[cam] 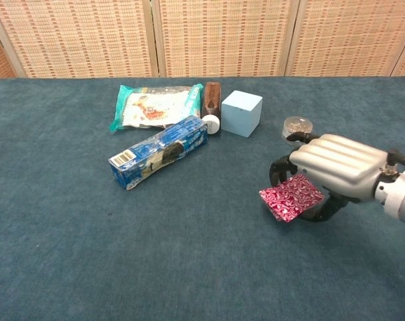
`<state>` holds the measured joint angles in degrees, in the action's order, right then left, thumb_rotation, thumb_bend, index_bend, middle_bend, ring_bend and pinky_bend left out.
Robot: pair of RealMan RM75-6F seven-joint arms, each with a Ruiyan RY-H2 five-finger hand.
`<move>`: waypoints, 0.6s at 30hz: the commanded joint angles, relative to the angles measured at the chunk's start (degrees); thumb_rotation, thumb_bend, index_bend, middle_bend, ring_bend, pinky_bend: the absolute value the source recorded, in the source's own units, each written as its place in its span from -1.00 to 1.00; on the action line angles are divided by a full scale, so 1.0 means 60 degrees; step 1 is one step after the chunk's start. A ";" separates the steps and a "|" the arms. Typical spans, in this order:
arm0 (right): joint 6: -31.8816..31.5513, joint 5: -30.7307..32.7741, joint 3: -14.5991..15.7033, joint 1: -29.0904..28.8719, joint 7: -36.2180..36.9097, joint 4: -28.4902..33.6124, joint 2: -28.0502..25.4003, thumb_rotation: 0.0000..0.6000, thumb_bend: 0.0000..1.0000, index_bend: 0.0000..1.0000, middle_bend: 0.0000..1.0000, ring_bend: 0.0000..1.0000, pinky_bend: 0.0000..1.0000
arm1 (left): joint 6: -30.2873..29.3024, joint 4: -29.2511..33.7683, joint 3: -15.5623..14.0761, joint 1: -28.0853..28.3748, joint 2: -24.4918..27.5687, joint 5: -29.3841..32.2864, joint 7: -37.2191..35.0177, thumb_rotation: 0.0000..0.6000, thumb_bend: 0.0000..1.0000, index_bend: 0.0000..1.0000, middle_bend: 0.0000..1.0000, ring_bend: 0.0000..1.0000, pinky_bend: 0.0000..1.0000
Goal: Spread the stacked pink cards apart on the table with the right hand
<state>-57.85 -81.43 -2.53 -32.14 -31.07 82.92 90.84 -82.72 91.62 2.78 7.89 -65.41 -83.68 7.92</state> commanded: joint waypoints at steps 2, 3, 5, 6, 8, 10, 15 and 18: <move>0.0163 0.0173 0.0060 -0.0093 -0.0250 -0.0298 0.0295 1.00 -0.64 -0.35 -0.10 -0.41 -1.00 | 0.0033 -0.0055 0.0009 -0.0013 -0.0026 0.0070 -0.0050 1.00 -0.13 -1.00 -1.00 -1.00 -1.00; 0.0167 0.0200 0.0072 -0.0090 -0.0302 -0.0295 0.0295 1.00 -0.64 -0.45 -0.15 -0.45 -1.00 | 0.0047 -0.0068 0.0012 -0.0012 -0.0039 0.0090 -0.0048 1.00 -0.13 -1.00 -1.00 -1.00 -1.00; 0.0186 0.0250 0.0112 -0.0084 -0.0402 -0.0232 0.0242 1.00 -0.64 -0.73 -0.27 -0.53 -1.00 | 0.0026 -0.0122 0.0001 -0.0038 -0.0010 0.0080 -0.0147 1.00 -0.13 -1.00 -1.00 -1.00 -1.00; 0.0201 0.0278 0.0129 -0.0081 -0.0444 -0.0185 0.0196 1.00 -0.64 -0.90 -0.37 -0.60 -1.00 | 0.0013 -0.0143 -0.0009 -0.0041 -0.0008 0.0041 -0.0186 1.00 -0.13 -1.00 -1.00 -1.00 -1.00; 0.0226 0.0321 0.0150 -0.0082 -0.0487 -0.0052 0.0089 1.00 -0.64 -1.00 -0.51 -0.70 -1.00 | -0.0016 -0.0175 -0.0025 -0.0049 -0.0014 -0.0016 -0.0233 1.00 -0.13 -1.00 -1.00 -1.00 -1.00; 0.0224 0.0361 0.0175 -0.0069 -0.0522 0.0121 -0.0068 1.00 -0.64 -1.00 -0.61 -0.78 -1.00 | -0.0012 -0.0205 -0.0025 -0.0045 -0.0027 -0.0028 -0.0252 1.00 -0.13 -1.00 -1.00 -1.00 -1.00; 0.0010 0.0489 0.0199 0.0068 -0.0658 0.0459 -0.0536 1.00 -0.64 -1.00 -0.68 -0.84 -1.00 | -0.0007 -0.0136 -0.0001 -0.0047 -0.0019 0.0021 -0.0155 1.00 -0.13 -1.00 -1.00 -1.00 -1.00; -0.0154 0.0640 0.0141 0.0182 -0.0576 0.0581 -0.0879 1.00 -0.64 -1.00 -0.69 -0.85 -1.00 | -0.0034 -0.0120 -0.0002 -0.0060 -0.0020 0.0012 -0.0120 1.00 -0.13 -1.00 -1.00 -1.00 -1.00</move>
<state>-58.23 -78.07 -1.51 -31.46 -34.73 85.96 86.34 -82.93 90.91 2.77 7.53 -65.53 -83.61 7.19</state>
